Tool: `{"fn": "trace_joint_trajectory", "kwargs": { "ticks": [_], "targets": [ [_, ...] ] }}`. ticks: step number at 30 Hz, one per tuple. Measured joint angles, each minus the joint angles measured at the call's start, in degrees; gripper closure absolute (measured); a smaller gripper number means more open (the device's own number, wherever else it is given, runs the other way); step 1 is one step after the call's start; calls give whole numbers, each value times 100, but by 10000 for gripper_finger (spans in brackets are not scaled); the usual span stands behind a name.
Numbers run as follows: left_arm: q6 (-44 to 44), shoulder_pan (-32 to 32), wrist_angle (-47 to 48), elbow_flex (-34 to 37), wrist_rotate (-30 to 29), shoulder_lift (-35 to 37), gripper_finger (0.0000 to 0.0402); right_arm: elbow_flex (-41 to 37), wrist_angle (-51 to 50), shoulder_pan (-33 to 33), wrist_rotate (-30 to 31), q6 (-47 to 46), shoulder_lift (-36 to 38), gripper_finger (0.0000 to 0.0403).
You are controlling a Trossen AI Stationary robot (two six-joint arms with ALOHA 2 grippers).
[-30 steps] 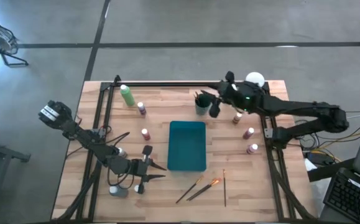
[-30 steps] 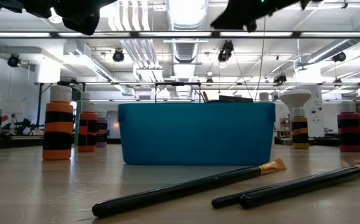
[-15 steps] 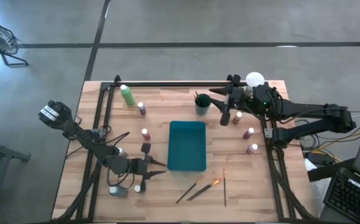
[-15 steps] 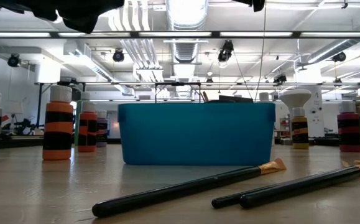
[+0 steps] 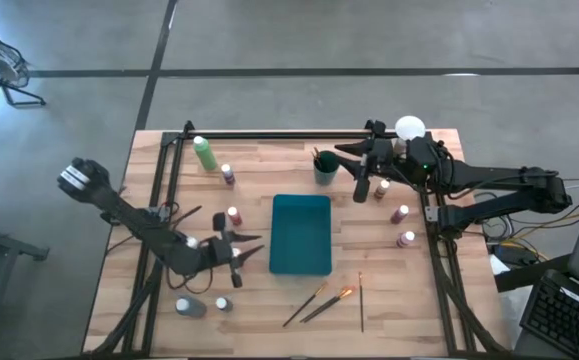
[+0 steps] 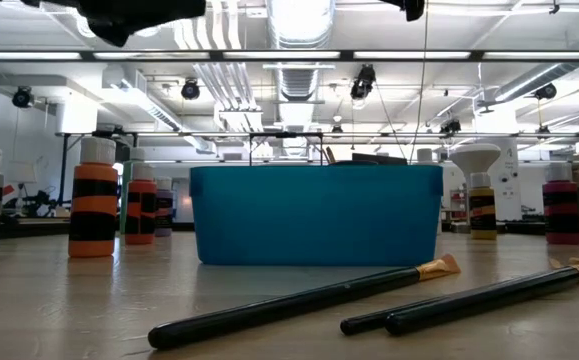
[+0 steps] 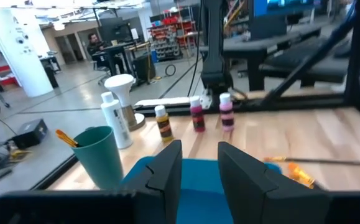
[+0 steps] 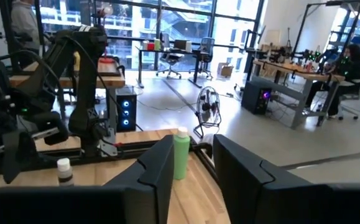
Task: Pick & Place Paint Supplies
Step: Put the gold paint brush into the green cup
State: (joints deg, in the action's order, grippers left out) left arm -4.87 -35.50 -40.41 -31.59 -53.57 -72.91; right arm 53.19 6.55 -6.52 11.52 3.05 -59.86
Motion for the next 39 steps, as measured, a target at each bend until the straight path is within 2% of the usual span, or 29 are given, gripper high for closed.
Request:
{"fn": "trace_joint_trajectory", "kwargs": {
  "ticks": [16,30,35,39],
  "targets": [
    [57,-137,16,0,10,353,291,0,-124,0,0,-880,13,344],
    [103,-149,185,0,10,365,291,-2,-164,0,1,-739,21,302],
    [768,-223,703,0,28,379,291,-4,-164,0,1,-692,-60,284],
    [1260,-228,1351,0,332,379,291,-4,-164,0,1,-314,-113,273]
  ]
}}
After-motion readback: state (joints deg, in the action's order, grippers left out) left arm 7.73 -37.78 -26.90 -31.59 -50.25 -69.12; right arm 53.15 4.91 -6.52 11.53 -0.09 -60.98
